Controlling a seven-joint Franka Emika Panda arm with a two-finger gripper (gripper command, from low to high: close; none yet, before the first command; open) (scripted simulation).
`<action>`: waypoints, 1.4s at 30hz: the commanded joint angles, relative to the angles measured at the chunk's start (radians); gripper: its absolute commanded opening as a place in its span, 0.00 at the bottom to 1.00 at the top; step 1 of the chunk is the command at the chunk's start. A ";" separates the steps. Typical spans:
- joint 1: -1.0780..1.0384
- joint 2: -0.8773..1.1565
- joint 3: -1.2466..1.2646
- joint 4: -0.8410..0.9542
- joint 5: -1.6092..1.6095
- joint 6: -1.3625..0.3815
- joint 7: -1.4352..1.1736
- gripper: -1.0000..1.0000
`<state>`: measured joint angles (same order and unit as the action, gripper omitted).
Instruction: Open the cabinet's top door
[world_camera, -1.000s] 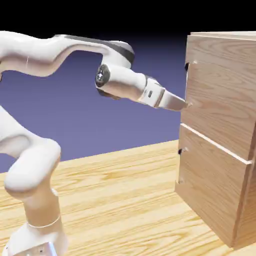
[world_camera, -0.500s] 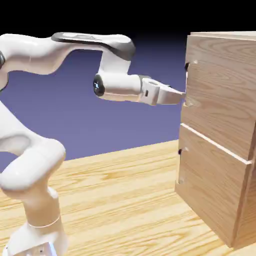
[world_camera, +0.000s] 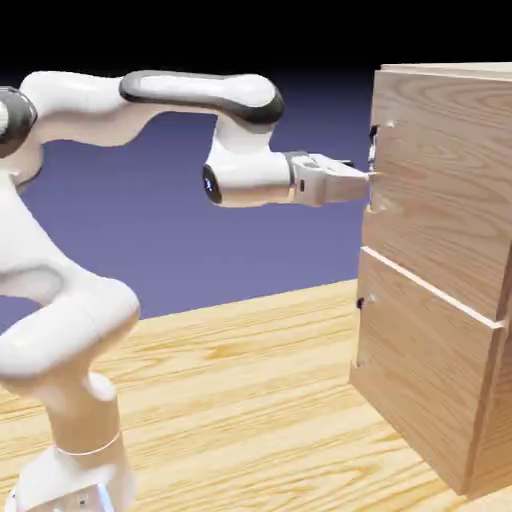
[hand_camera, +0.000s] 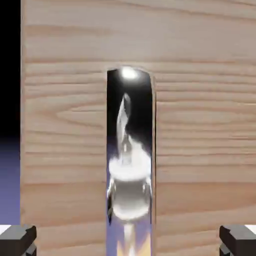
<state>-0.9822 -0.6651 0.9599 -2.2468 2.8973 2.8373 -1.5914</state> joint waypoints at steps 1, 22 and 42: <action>0.000 0.000 0.000 0.000 0.000 0.000 0.000 0.00; 0.724 0.127 -0.659 -0.134 -0.041 -0.014 -0.340 0.00; 1.108 -0.205 -1.137 -0.438 -0.911 -0.146 0.203 0.00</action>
<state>0.1254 -0.8707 -0.1769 -2.6847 1.9836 2.6907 -1.3886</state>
